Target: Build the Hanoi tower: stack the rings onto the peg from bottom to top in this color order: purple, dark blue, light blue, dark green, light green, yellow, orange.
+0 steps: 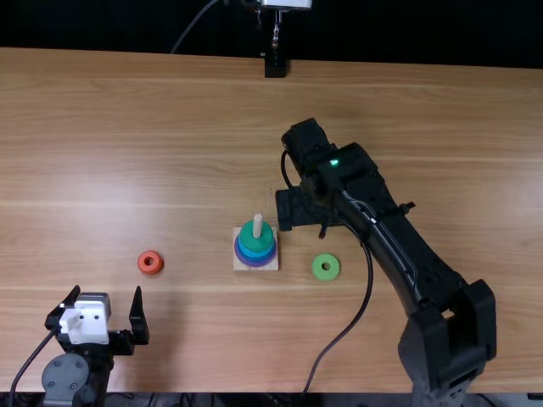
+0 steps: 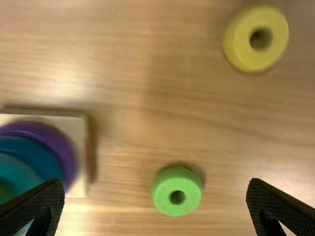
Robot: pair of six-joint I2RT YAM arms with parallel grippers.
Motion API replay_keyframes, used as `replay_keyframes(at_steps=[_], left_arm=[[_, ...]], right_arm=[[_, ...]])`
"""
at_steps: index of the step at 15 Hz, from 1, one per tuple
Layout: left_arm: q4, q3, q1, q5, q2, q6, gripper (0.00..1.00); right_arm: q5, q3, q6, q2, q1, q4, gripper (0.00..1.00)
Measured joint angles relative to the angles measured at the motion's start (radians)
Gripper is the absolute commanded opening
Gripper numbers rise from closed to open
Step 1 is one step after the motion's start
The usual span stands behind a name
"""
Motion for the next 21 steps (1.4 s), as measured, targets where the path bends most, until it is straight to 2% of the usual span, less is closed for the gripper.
replay_keyframes(at_steps=[3,4,6,8,13,17,21], left_arm=[[0.000,0.000,0.000,0.000,0.000,0.000,1.00],[0.000,0.000,0.000,0.000,0.000,0.000,1.00],[0.000,0.000,0.000,0.000,0.000,0.000,1.00],[0.000,0.000,0.000,0.000,0.000,0.000,1.00],[0.000,0.000,0.000,0.000,0.000,0.000,1.00],[0.000,0.000,0.000,0.000,0.000,0.000,1.00],[0.000,0.000,0.000,0.000,0.000,0.000,1.00]], right_arm=[[-0.001,-0.115,0.004,-0.032,-0.011,0.025,1.00],[-0.001,-0.175,0.007,-0.072,-0.011,0.077,1.00],[-0.002,-0.306,0.021,-0.181,-0.011,0.288,1.00],[-0.004,-0.410,0.024,-0.277,-0.011,0.406,1.00],[-0.005,-0.579,0.021,-0.297,-0.011,0.428,1.00],[-0.023,-0.613,0.021,-0.297,-0.011,0.428,1.00],[-0.027,-0.624,0.020,-0.297,-0.011,0.429,1.00]])
